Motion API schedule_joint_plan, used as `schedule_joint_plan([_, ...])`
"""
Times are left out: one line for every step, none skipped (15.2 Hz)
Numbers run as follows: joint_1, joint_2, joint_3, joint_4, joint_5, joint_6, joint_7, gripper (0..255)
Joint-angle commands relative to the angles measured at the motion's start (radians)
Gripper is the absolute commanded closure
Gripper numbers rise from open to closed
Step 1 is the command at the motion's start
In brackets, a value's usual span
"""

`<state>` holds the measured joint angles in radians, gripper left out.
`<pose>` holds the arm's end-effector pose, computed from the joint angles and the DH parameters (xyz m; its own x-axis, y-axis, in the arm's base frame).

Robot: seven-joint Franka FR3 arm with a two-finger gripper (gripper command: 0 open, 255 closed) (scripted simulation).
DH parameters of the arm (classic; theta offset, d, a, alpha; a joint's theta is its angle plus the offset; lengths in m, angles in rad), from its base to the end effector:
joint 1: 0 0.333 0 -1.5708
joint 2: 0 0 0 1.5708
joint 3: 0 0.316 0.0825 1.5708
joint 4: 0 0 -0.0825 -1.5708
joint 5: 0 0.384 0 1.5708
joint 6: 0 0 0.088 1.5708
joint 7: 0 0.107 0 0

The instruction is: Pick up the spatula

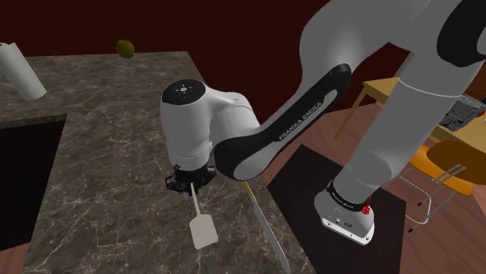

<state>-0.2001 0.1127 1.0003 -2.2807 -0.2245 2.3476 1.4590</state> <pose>0.3677 0.3725 0.3285 0.8730 -0.4830 0.0672 -0.4841 -0.8750 -0.0006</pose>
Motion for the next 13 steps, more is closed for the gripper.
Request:
schedule_joint_plan([-0.010, -0.030, 0.012, 0.007, 0.040, -0.021, -0.028, 255])
schedule_joint_plan([-0.014, -0.045, 0.016, 0.011, 0.059, -0.032, -0.042, 255])
schedule_joint_plan([-0.018, -0.061, 0.019, 0.016, 0.079, -0.043, -0.057, 255])
schedule_joint_plan([-0.021, -0.076, 0.021, 0.020, 0.098, -0.054, -0.071, 255])
schedule_joint_plan([-0.023, -0.091, 0.022, 0.025, 0.116, -0.066, -0.084, 255])
schedule_joint_plan([-0.025, -0.106, 0.023, 0.031, 0.133, -0.078, -0.098, 255])
schedule_joint_plan([-0.026, -0.120, 0.022, 0.036, 0.150, -0.090, -0.110, 255])
schedule_joint_plan([-0.026, -0.134, 0.021, 0.042, 0.166, -0.103, -0.123, 255])
schedule_joint_plan([-0.026, -0.148, 0.019, 0.048, 0.181, -0.116, -0.134, 255])
schedule_joint_plan([-0.026, -0.161, 0.017, 0.055, 0.196, -0.129, -0.145, 255])
schedule_joint_plan([-0.025, -0.173, 0.014, 0.062, 0.209, -0.142, -0.156, 255])
schedule_joint_plan([-0.025, -0.175, 0.014, 0.063, 0.211, -0.144, -0.157, 255])
schedule_joint_plan([-0.024, -0.175, 0.013, 0.063, 0.211, -0.144, -0.157, 255])
